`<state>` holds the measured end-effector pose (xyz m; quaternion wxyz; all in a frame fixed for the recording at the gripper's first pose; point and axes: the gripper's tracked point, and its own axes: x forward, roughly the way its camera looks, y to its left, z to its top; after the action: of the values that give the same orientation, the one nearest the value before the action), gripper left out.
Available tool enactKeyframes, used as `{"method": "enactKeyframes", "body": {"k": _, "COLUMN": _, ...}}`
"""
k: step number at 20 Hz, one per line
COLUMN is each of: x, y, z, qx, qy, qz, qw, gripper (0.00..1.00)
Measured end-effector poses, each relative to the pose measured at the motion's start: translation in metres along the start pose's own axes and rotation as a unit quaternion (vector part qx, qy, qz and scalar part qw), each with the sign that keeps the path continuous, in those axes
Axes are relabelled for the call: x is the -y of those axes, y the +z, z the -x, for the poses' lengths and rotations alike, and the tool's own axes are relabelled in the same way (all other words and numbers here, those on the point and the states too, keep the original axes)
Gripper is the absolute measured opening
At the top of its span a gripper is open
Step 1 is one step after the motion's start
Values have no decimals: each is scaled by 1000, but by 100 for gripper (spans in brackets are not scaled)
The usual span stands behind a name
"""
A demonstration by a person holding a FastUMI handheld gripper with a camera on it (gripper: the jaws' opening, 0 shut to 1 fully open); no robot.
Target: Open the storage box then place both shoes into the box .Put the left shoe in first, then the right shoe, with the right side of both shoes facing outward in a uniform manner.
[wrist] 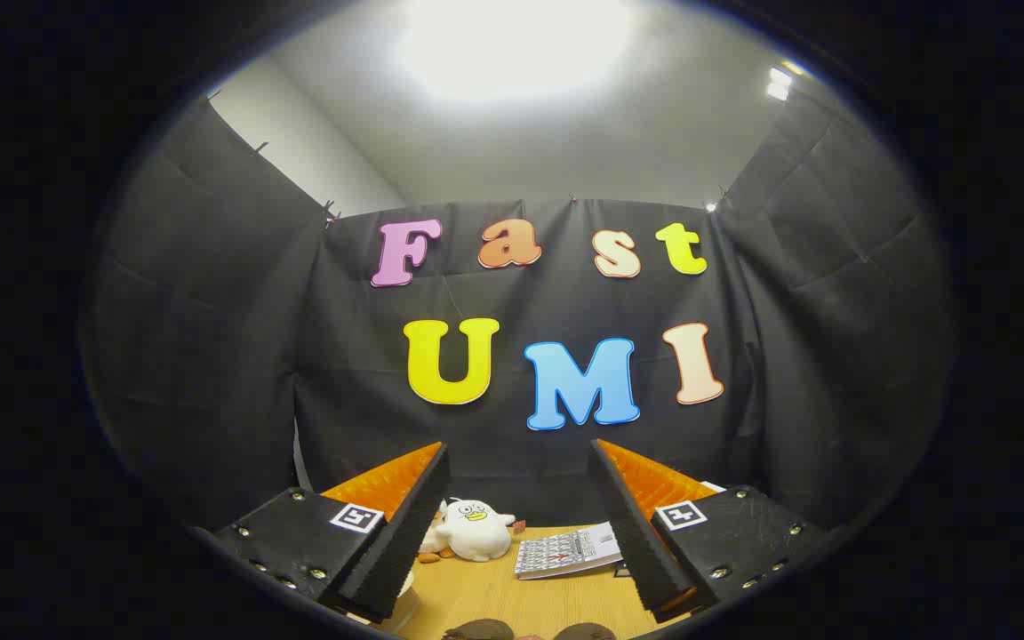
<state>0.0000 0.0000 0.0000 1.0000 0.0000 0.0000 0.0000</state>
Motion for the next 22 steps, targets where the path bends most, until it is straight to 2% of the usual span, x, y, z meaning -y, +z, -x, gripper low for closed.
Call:
{"method": "enactKeyframes", "body": {"k": 8, "x": -8, "y": -20, "z": 18, "qx": -17, "qy": 8, "qz": 14, "qw": 1000, "gripper": 96}}
{"method": "enactKeyframes", "body": {"k": 18, "x": -18, "y": -32, "z": 31, "qx": -26, "qy": 14, "qz": 0, "qw": 1000, "gripper": 96}}
{"method": "enactKeyframes", "body": {"k": 22, "x": -32, "y": -45, "z": 34, "qx": -44, "qy": 33, "qz": -36, "qw": 998, "gripper": 96}}
